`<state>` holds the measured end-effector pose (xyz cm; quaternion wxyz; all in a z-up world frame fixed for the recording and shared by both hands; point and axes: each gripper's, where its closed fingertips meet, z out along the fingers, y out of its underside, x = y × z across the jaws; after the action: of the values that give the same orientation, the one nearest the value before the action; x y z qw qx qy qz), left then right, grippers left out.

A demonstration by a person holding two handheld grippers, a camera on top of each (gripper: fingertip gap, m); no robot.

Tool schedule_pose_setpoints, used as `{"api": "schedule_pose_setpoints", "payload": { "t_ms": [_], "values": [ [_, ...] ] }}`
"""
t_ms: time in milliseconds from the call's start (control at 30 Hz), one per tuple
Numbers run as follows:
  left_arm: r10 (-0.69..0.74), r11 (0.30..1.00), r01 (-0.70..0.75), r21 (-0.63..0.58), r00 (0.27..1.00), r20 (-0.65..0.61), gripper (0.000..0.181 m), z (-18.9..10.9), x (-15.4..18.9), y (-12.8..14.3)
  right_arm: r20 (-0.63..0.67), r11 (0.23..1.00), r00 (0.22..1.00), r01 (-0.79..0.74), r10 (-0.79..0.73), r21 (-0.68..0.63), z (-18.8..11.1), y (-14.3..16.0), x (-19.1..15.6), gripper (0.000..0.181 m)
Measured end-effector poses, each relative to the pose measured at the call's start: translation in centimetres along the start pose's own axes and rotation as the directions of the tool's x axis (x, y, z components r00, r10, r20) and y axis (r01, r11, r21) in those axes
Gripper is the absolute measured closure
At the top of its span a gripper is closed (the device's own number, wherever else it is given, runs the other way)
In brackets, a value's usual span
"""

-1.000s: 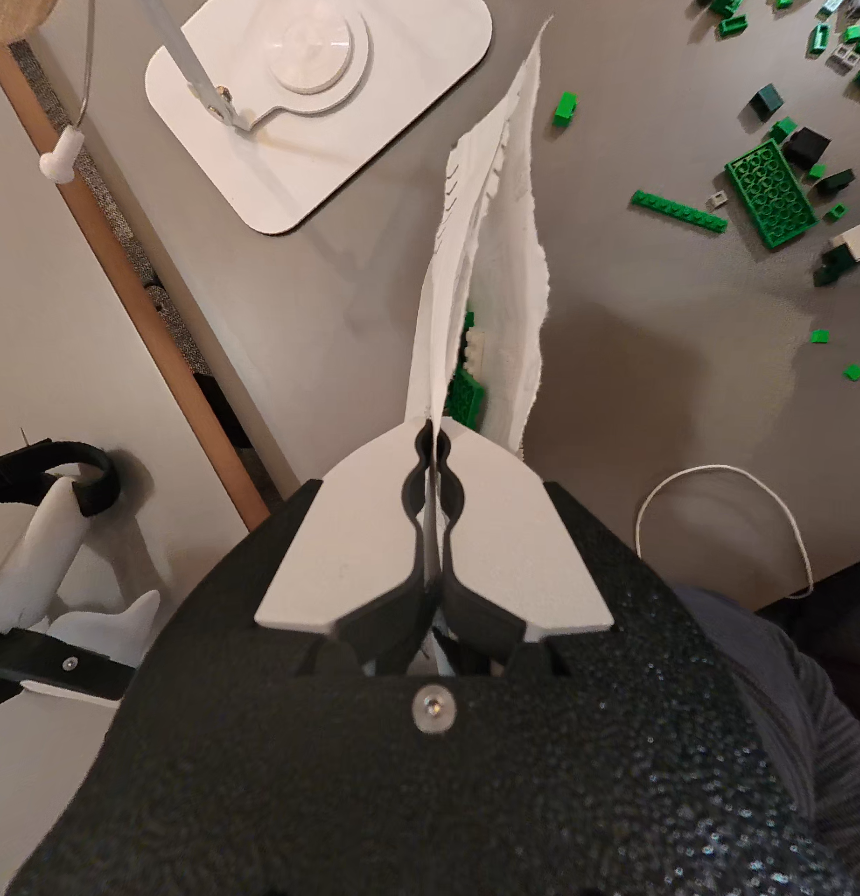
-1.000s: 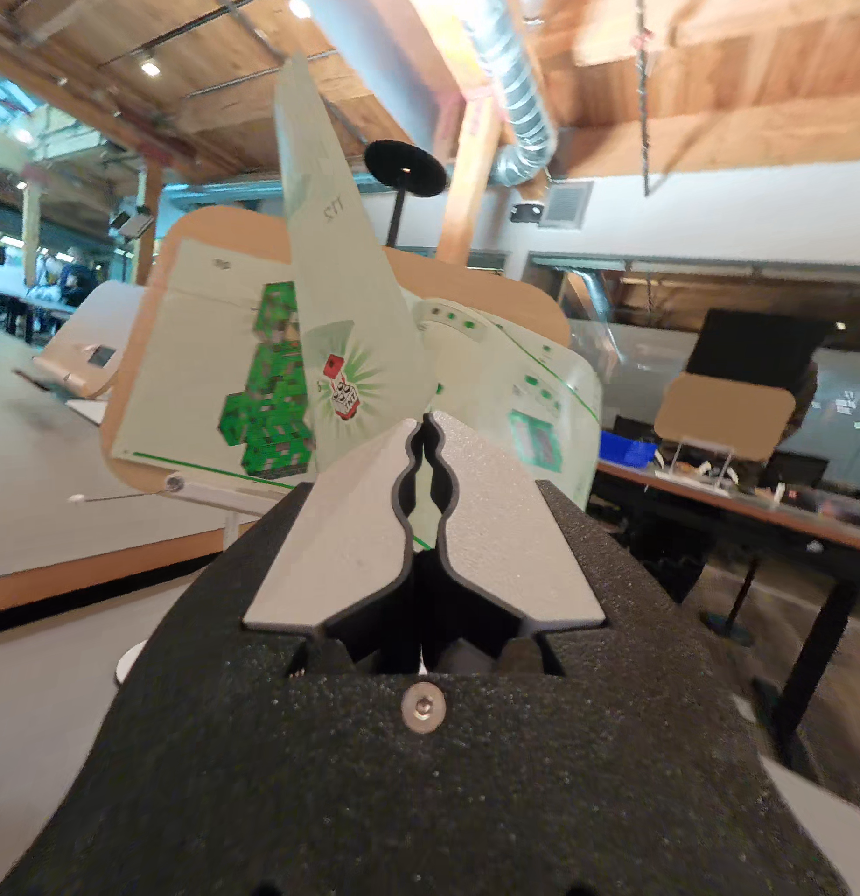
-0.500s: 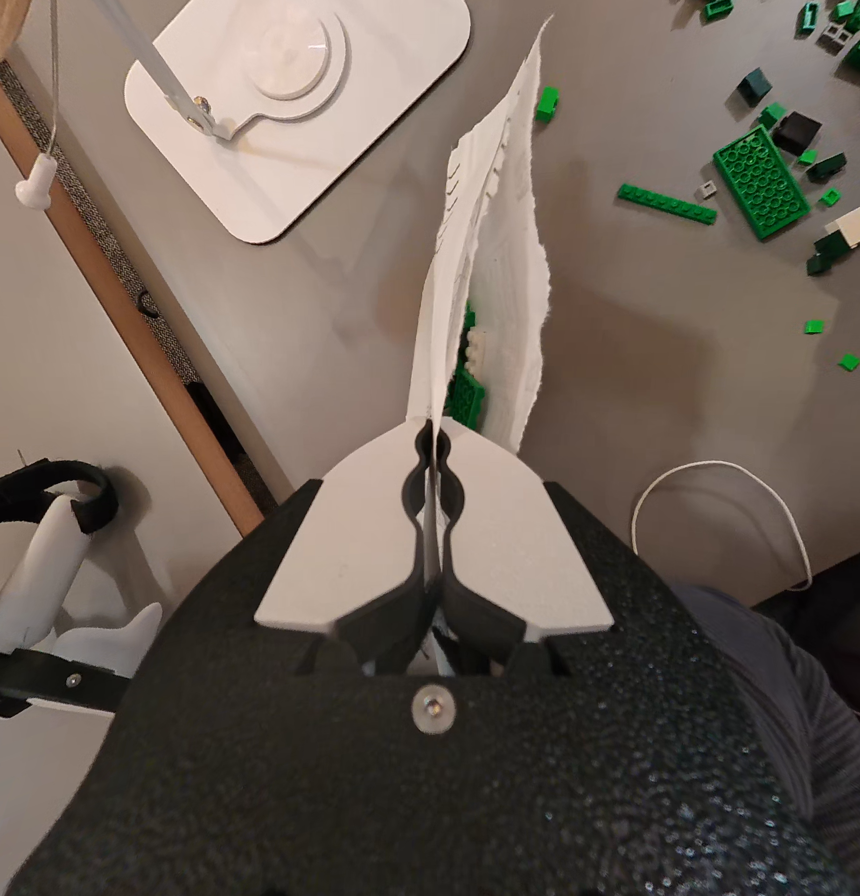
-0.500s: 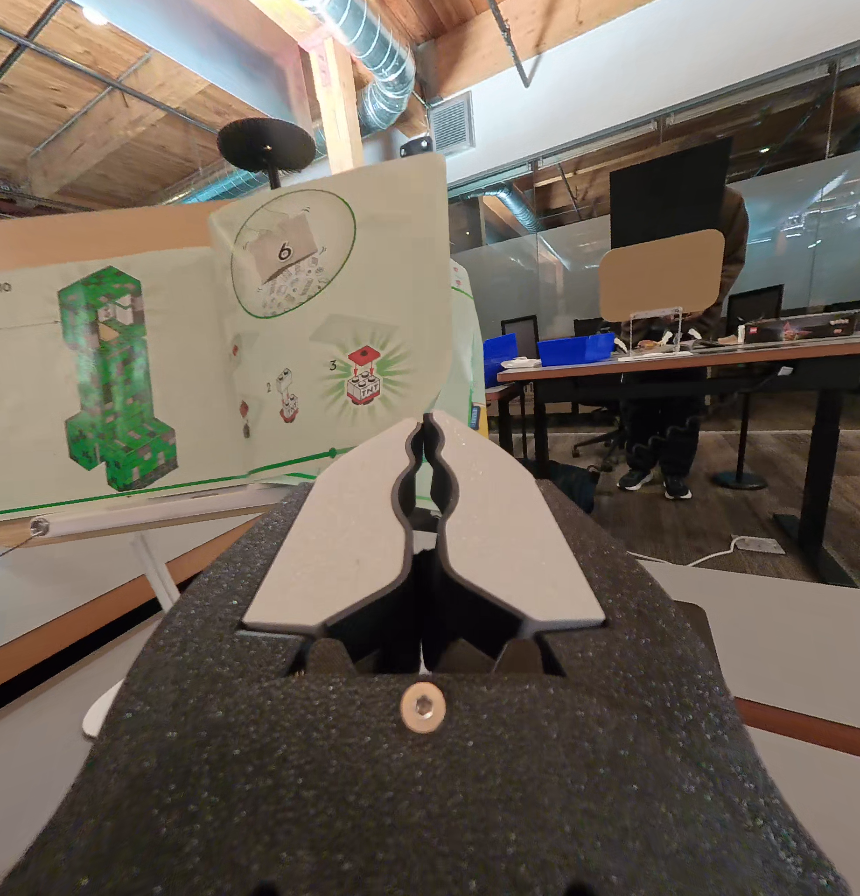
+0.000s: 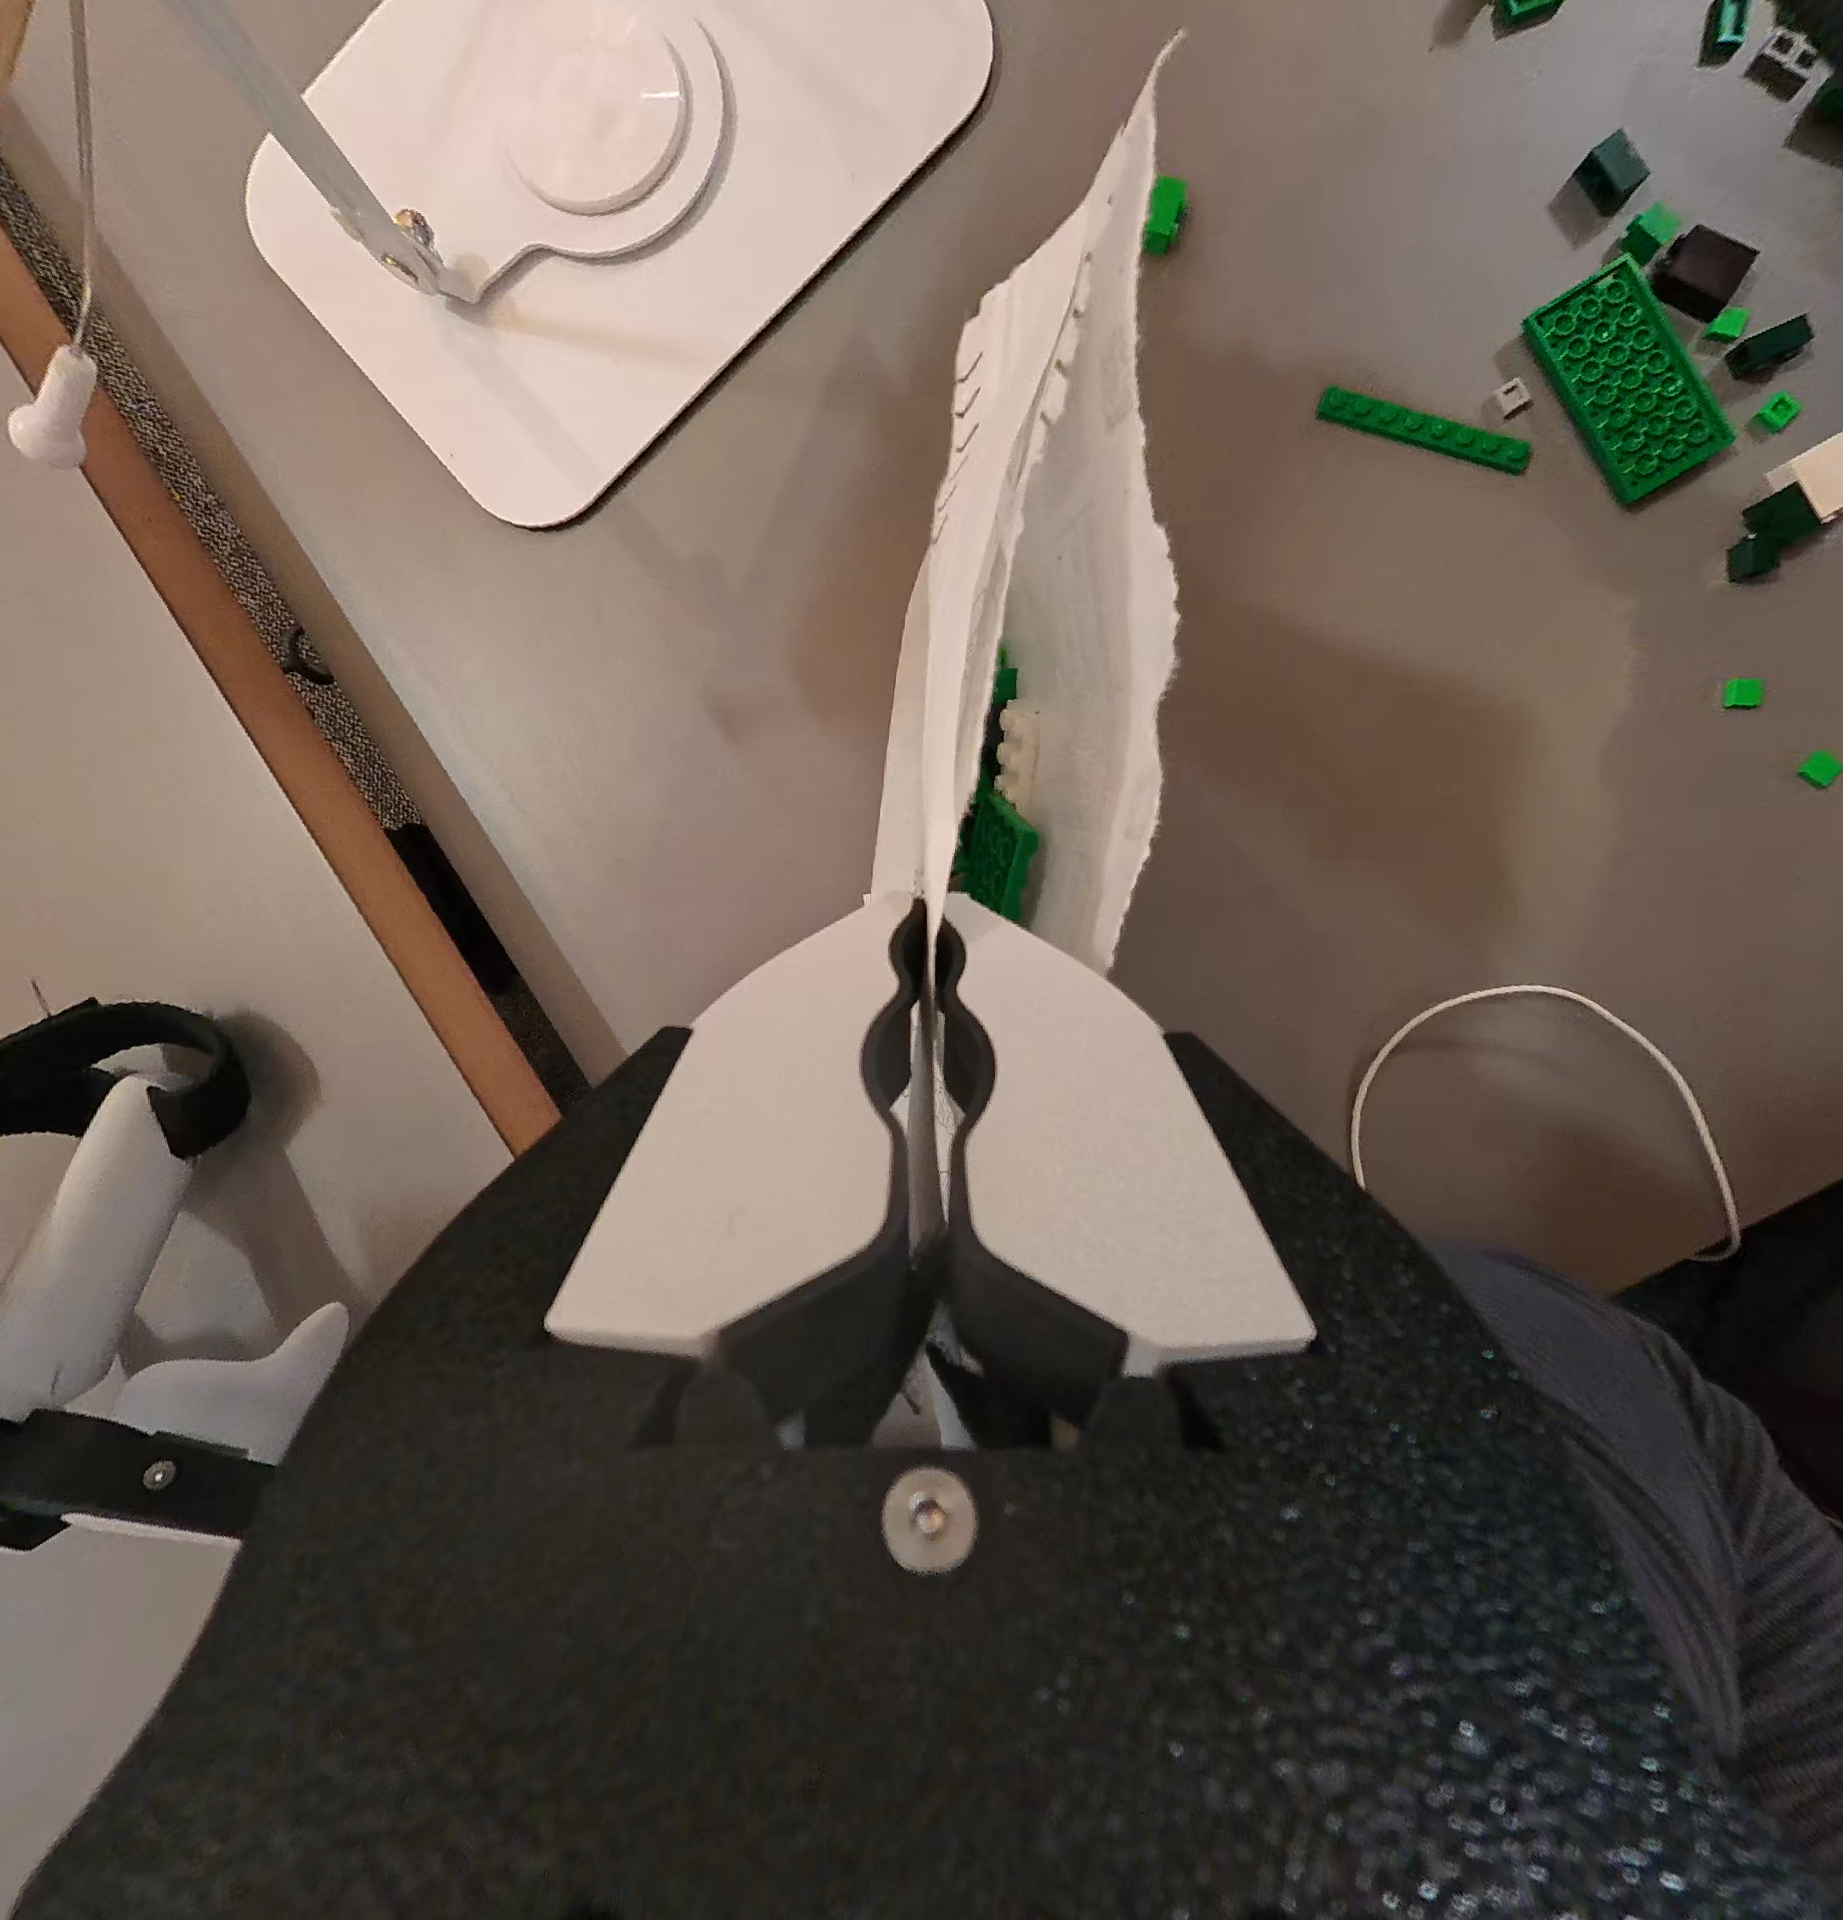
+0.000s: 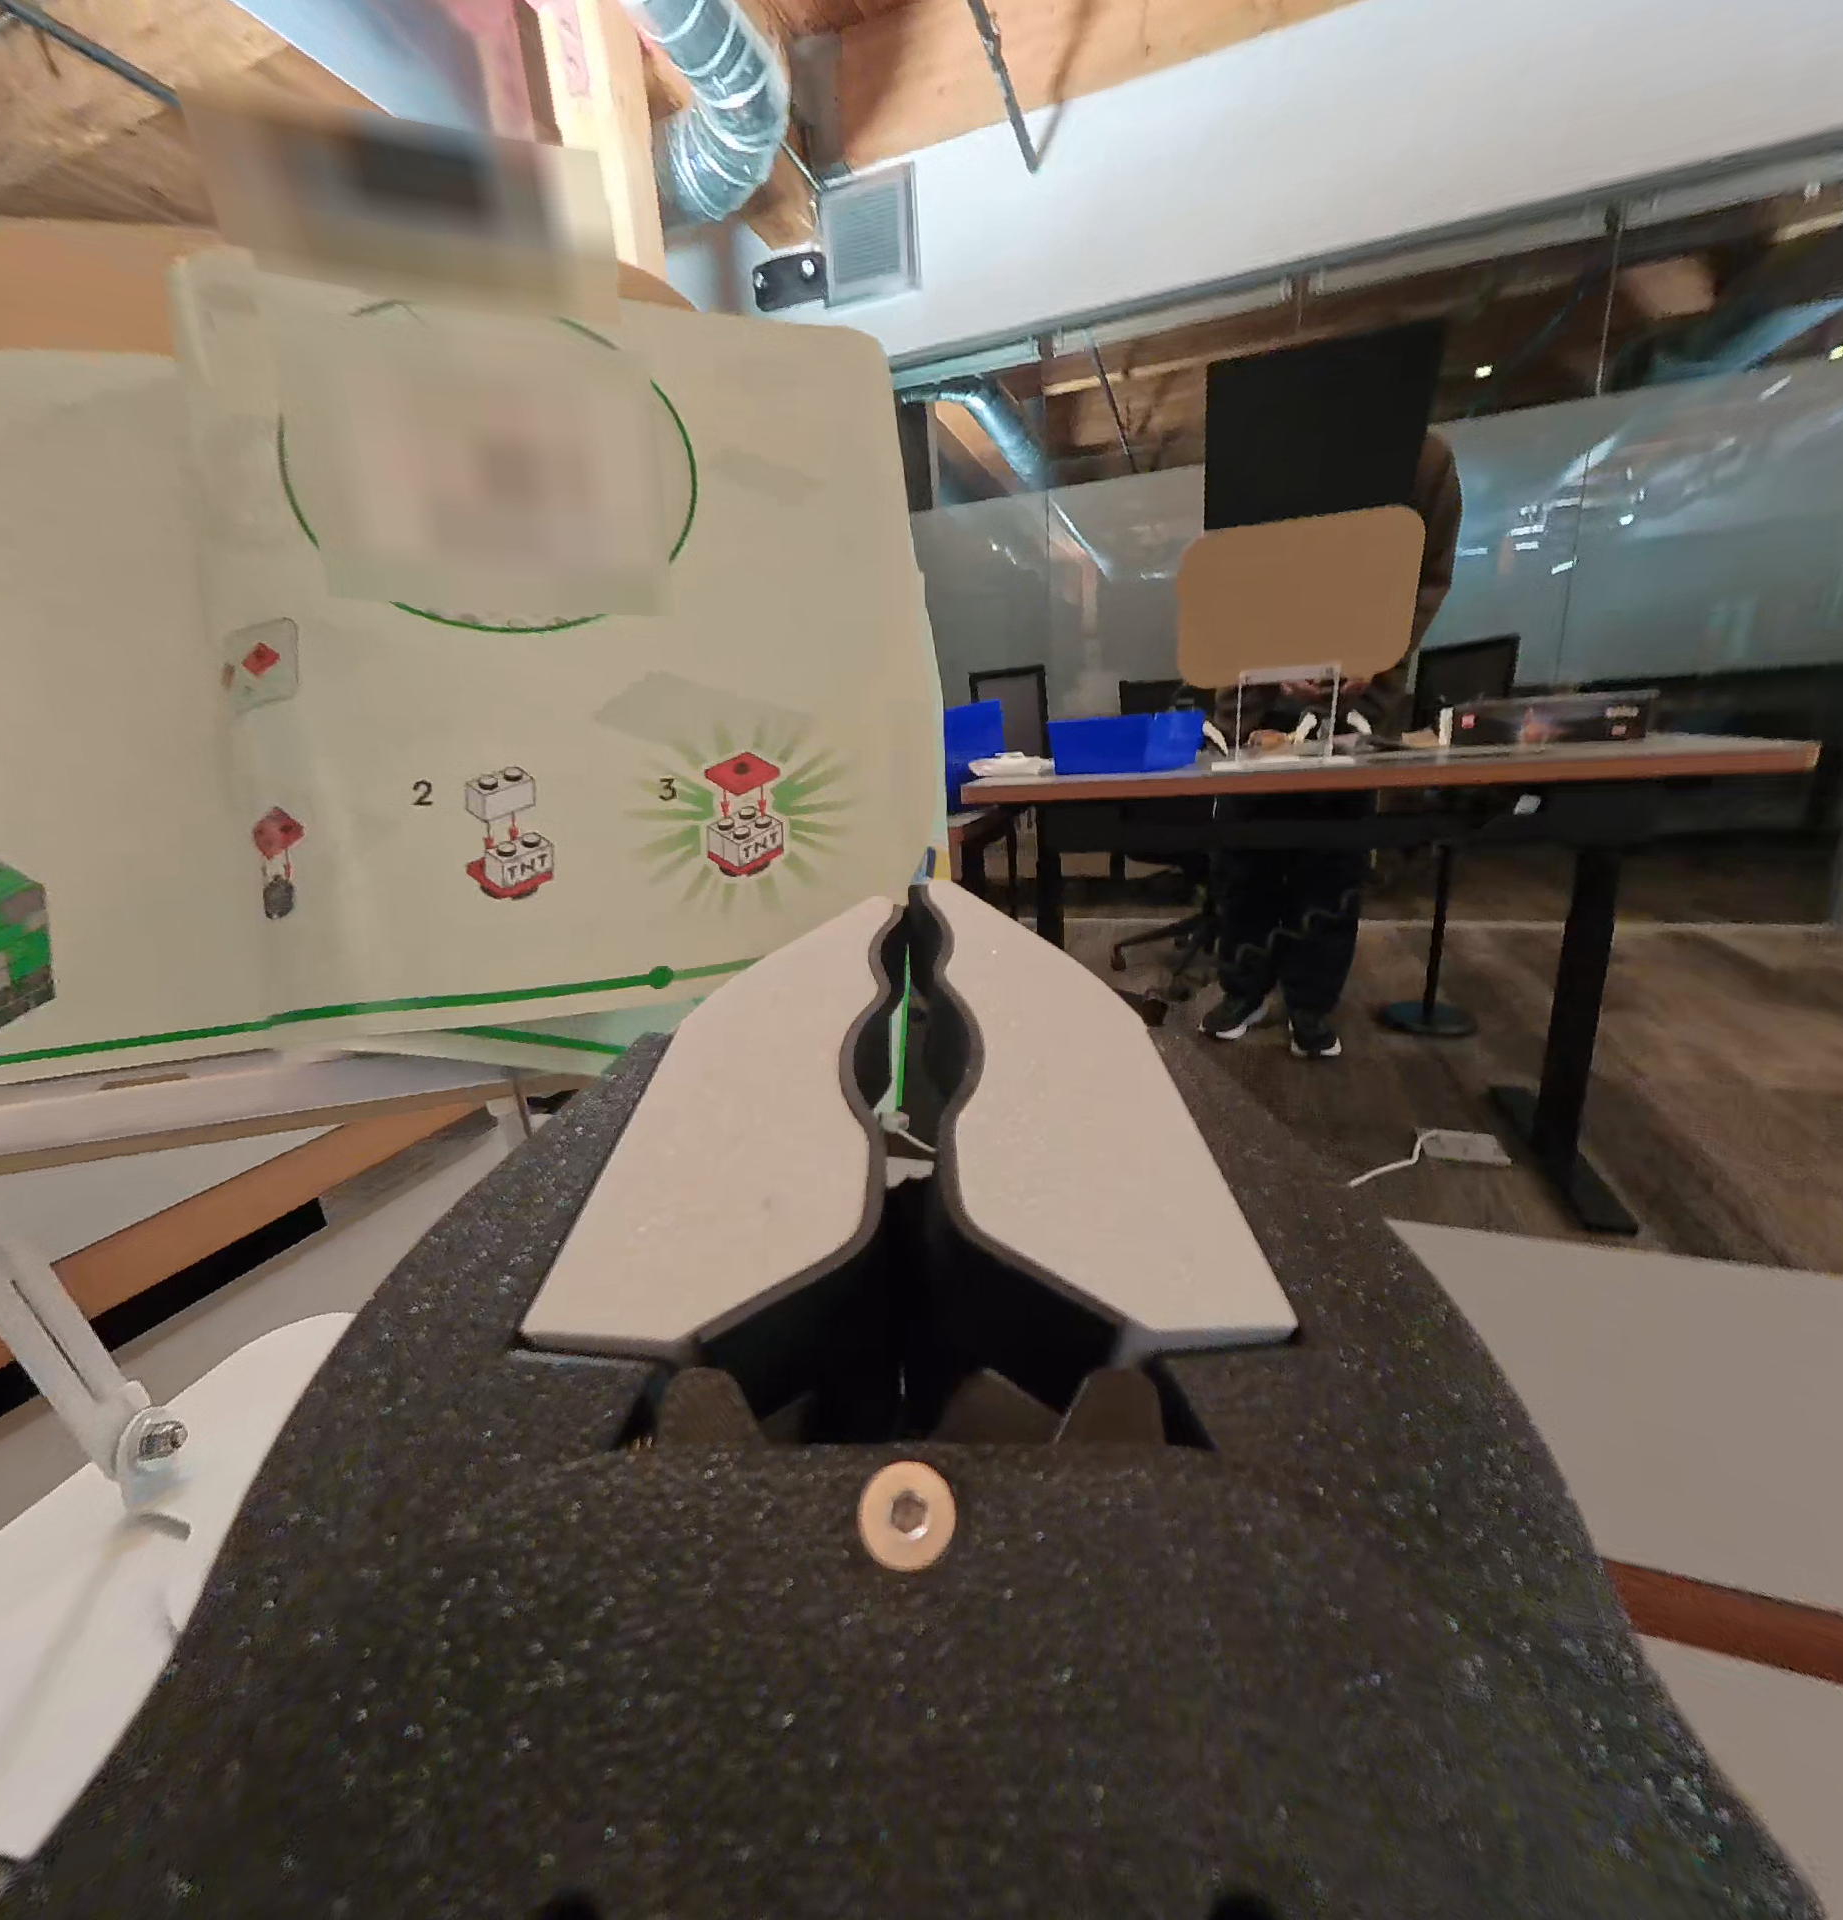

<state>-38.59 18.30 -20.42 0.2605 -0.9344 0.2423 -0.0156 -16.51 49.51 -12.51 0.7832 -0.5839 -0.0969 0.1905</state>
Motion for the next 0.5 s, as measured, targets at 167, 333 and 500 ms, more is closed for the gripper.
{"api": "schedule_pose_setpoints", "payload": {
  "t_ms": [167,333,500],
  "values": [
    [0.009,1.000,-0.009,-0.003,1.000,-0.003,0.181,0.1,0.1,-0.1,-0.004,0.999,1.000,0.022,-0.022,-0.025,0.3,1.4,0.2,0.181],
    [0.011,1.000,-0.011,-0.003,1.000,-0.004,0.181,0.1,0.2,-0.1,-0.001,1.000,1.000,0.012,-0.012,-0.024,0.5,1.5,0.2,0.181],
    [0.008,1.000,-0.008,-0.004,1.000,-0.007,0.181,0.2,0.1,-0.1,0.003,0.999,0.999,0.036,-0.036,-0.041,0.9,2.0,0.1,0.181]
  ]
}}
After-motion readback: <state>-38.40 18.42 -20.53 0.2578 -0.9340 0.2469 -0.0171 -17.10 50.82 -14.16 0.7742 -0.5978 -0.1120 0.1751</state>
